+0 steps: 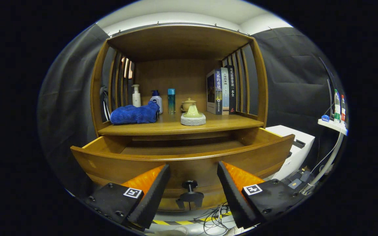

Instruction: Pull open the drawer, take out the items inside it, and place them on the countertop above the cabinet.

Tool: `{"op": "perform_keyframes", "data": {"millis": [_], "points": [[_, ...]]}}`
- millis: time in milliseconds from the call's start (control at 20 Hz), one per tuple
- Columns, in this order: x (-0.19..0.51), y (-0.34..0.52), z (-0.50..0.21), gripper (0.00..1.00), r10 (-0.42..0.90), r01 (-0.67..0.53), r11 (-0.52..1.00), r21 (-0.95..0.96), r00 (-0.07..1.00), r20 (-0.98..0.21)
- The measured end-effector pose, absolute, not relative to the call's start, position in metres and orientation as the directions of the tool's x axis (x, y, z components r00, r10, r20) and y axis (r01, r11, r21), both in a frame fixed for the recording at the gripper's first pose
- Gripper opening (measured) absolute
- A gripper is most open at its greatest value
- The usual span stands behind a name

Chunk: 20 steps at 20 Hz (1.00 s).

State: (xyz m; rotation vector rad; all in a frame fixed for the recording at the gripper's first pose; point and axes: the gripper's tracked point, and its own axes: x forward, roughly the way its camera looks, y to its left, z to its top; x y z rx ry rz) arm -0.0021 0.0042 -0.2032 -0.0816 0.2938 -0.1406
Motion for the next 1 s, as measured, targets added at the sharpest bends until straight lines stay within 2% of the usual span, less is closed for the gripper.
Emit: {"op": "perform_keyframes", "data": {"millis": [1000], "points": [[0.066,0.0,-0.21,0.94,-0.153,0.119,0.985,-0.124,0.934,-0.323]]}}
